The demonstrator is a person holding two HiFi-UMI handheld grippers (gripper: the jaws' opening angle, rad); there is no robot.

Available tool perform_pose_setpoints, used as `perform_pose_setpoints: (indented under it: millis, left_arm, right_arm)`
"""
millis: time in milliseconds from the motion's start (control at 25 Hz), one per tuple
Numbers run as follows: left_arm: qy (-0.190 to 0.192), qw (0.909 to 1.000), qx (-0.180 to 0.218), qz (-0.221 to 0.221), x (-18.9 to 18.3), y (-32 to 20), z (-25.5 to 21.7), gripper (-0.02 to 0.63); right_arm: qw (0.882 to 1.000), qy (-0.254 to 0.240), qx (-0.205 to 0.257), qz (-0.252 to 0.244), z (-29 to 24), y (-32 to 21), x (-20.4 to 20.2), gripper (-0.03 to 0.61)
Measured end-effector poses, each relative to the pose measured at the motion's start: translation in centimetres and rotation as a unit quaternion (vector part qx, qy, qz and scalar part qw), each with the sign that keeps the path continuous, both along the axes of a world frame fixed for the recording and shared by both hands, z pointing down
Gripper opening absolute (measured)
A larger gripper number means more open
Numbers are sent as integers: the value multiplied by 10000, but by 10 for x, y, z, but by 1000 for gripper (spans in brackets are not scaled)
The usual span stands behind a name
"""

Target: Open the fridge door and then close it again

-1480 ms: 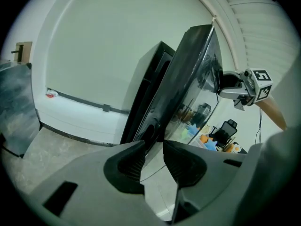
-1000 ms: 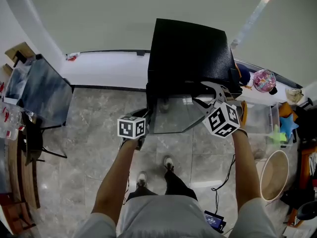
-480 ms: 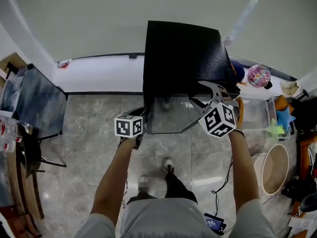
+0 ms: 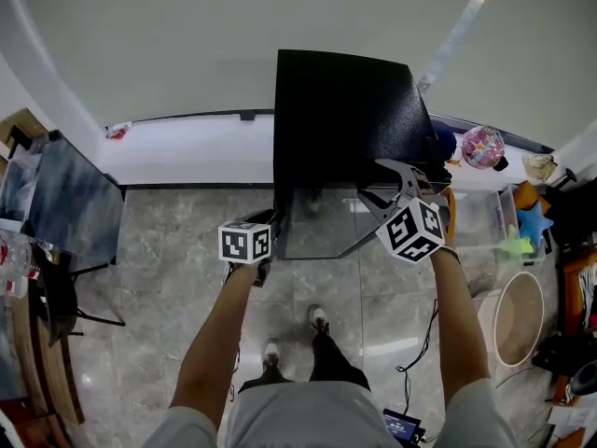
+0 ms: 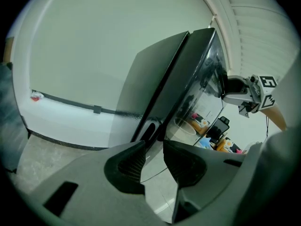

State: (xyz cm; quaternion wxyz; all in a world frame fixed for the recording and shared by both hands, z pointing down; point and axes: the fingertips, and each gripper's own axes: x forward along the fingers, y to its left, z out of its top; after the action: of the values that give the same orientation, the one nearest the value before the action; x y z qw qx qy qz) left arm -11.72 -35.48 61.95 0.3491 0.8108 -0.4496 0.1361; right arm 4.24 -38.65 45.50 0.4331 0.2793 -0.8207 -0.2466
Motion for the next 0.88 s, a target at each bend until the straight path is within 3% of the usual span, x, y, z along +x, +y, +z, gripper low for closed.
perform_pose_setpoints:
  millis: [120, 360, 480, 640, 760, 880]
  left_arm:
    - [-161, 9998, 67, 124, -3, 5, -5, 103]
    - [-560, 9959, 600, 384, -25, 24, -38, 101]
    - [-684, 9923, 953, 393, -40, 37, -66, 95]
    - [-827, 9839, 1495, 523, -49, 61, -107, 63]
    - [-911, 9760, 1847, 704, -49, 85, -132, 31]
    - [-934, 9688, 2145, 820, -48, 111, -155, 11]
  right_arm:
    - [9997, -218, 1, 103, -3, 1, 0, 258]
    - [9864, -1418, 147, 819, -19, 24, 16, 255]
    - [9670, -2170, -54, 1336, -18, 50, 31, 225]
    - [9321, -3002, -107, 2023, -27, 88, 56, 118]
    - [9135, -3271, 11, 2419, -35, 122, 71, 18]
    - [9028, -3457, 40, 2559, -44, 159, 75, -3]
